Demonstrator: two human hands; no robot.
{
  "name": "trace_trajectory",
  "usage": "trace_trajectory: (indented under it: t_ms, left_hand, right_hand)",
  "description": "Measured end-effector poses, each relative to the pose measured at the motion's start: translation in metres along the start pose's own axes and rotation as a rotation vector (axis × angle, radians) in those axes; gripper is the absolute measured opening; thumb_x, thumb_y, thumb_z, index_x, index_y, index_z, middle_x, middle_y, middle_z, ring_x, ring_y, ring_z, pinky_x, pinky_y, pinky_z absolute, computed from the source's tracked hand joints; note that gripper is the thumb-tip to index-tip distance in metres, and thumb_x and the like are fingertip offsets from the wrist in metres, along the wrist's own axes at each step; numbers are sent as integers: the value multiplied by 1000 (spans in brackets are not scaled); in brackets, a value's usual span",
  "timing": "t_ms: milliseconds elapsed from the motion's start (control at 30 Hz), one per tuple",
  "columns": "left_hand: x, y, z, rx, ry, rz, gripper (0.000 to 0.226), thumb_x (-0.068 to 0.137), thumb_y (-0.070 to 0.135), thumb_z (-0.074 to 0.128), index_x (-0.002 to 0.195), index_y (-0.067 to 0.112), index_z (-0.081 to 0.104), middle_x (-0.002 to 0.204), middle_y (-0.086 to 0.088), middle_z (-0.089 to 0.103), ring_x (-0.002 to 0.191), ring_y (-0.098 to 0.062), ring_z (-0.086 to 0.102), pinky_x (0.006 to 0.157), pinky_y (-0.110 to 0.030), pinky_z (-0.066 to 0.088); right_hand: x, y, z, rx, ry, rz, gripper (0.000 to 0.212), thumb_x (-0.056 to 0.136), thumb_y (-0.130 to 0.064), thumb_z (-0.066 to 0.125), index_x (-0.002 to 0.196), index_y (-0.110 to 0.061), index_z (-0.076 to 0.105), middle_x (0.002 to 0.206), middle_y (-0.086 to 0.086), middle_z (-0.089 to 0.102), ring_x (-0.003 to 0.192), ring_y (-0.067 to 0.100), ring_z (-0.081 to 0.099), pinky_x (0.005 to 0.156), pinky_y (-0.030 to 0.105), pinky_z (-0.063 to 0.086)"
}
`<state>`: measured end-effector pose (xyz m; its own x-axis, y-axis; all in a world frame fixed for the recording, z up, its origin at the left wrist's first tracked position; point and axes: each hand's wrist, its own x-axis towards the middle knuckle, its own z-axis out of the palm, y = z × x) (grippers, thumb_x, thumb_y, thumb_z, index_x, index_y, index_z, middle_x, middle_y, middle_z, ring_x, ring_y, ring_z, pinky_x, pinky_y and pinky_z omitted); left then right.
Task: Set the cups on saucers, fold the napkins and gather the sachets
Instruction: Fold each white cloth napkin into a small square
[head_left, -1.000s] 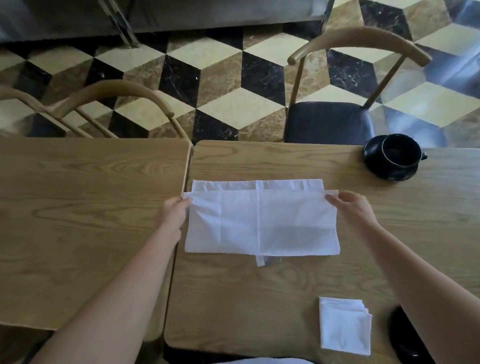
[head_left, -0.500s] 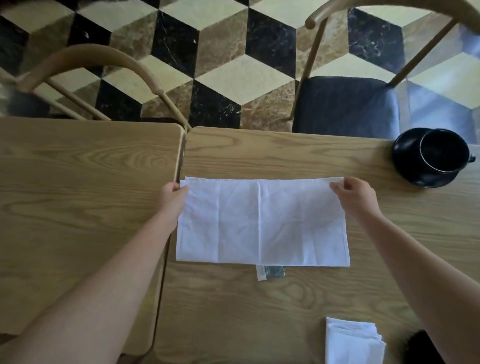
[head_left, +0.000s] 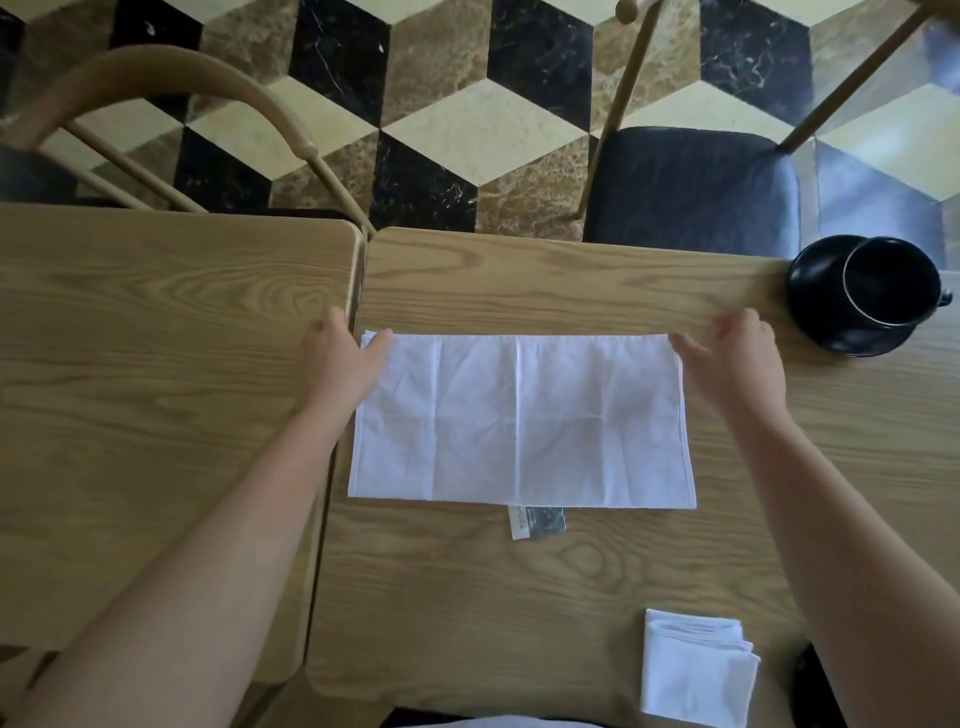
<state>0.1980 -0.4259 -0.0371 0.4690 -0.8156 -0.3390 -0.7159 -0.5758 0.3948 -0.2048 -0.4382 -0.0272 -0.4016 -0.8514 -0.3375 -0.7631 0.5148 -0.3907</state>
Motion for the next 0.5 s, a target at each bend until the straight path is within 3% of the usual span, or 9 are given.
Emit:
trace_trajectory:
  t_ms: [67, 100, 200, 267, 400, 500]
  left_hand:
    - [-21, 11, -5, -16, 39, 147, 33, 88, 41, 61, 107, 15, 54, 94, 1, 56, 80, -23, 52, 68, -35, 45]
    - [-37, 16, -2, -112, -16, 168, 26, 88, 40, 59, 102, 19, 56, 89, 2, 60, 76, -21, 55, 64, -32, 46]
    - [-95, 29, 27, -425, -359, 45, 19, 85, 40, 54, 84, 23, 61, 74, 1, 68, 67, -15, 65, 64, -30, 52]
    - [-128, 28, 52, -565, -537, -60, 24, 87, 40, 53, 80, 20, 64, 67, 2, 69, 63, -12, 66, 66, -36, 54]
    - [-153, 8, 80, -690, -555, -238, 29, 77, 46, 56, 69, 18, 62, 66, -5, 67, 62, -20, 68, 55, -31, 54]
    - [-150, -13, 82, -604, -552, -254, 36, 77, 44, 54, 73, 10, 65, 66, -11, 74, 63, -28, 73, 56, -34, 56]
  right_hand:
    - [-25, -8, 3, 40, -18, -63, 29, 88, -40, 64, 100, -15, 57, 95, 4, 57, 86, 25, 52, 65, 34, 38]
    - [-43, -16, 11, 99, -102, -92, 24, 90, -37, 64, 99, -16, 59, 92, -1, 60, 84, 21, 54, 65, 33, 39]
    - [-107, -37, 50, 281, -466, -134, 11, 91, -26, 64, 97, -18, 68, 87, -9, 68, 79, 5, 63, 66, 21, 49]
    - [-140, -44, 77, 331, -617, -187, 5, 91, -22, 63, 92, -22, 68, 85, -12, 69, 74, -8, 62, 61, 7, 44]
    - [-171, -36, 113, 427, -661, -111, 8, 92, -31, 65, 88, -24, 66, 84, -12, 73, 78, -4, 68, 67, 15, 52]
    - [-174, -23, 122, 378, -633, -133, 7, 93, -20, 61, 94, -19, 68, 90, -4, 73, 84, 8, 70, 69, 21, 55]
